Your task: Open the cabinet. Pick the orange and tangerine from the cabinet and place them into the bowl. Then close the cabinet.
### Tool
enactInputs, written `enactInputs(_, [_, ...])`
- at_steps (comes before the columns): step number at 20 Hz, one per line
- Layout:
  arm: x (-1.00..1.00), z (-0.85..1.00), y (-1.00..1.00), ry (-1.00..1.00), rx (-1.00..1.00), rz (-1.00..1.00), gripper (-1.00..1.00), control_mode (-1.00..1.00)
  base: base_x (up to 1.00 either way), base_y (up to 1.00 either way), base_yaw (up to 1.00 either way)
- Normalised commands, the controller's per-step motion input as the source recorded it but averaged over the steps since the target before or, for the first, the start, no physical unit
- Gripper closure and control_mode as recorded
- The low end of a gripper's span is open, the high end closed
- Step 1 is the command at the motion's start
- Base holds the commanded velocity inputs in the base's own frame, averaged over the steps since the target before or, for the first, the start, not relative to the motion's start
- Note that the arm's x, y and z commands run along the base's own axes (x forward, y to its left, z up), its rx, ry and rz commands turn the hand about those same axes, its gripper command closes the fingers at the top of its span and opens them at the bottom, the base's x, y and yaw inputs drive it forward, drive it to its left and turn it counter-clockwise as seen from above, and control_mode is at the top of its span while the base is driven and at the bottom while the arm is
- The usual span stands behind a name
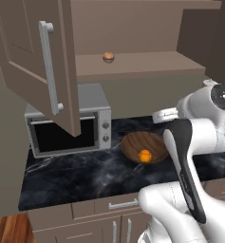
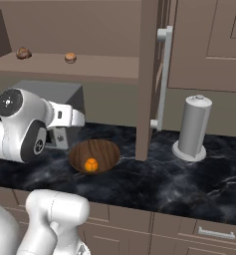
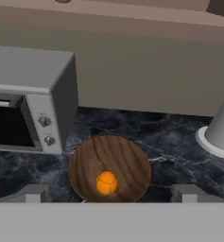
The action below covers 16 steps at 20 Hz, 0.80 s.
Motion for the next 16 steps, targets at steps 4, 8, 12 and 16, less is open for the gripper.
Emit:
enactInputs(4, [-0.07,0.82,0.16,-0.13,0.00,0.08,-1.00,-1.00,0.00,0.00,0.00])
enactInputs(8, [0.00,0.78,0.18,-0.03,0.01,0.05,-1.00,-1.00,0.00,0.00,0.00])
enactInputs(12, [0.07,0.42,0.17,0.01,0.01,0.01,-1.00,-1.00,0.00,0.00,0.00])
enactInputs(16, [0.26,0.06,0.14,0.00,0.00,0.00,-1.00,-1.00,0.00,0.00,0.00])
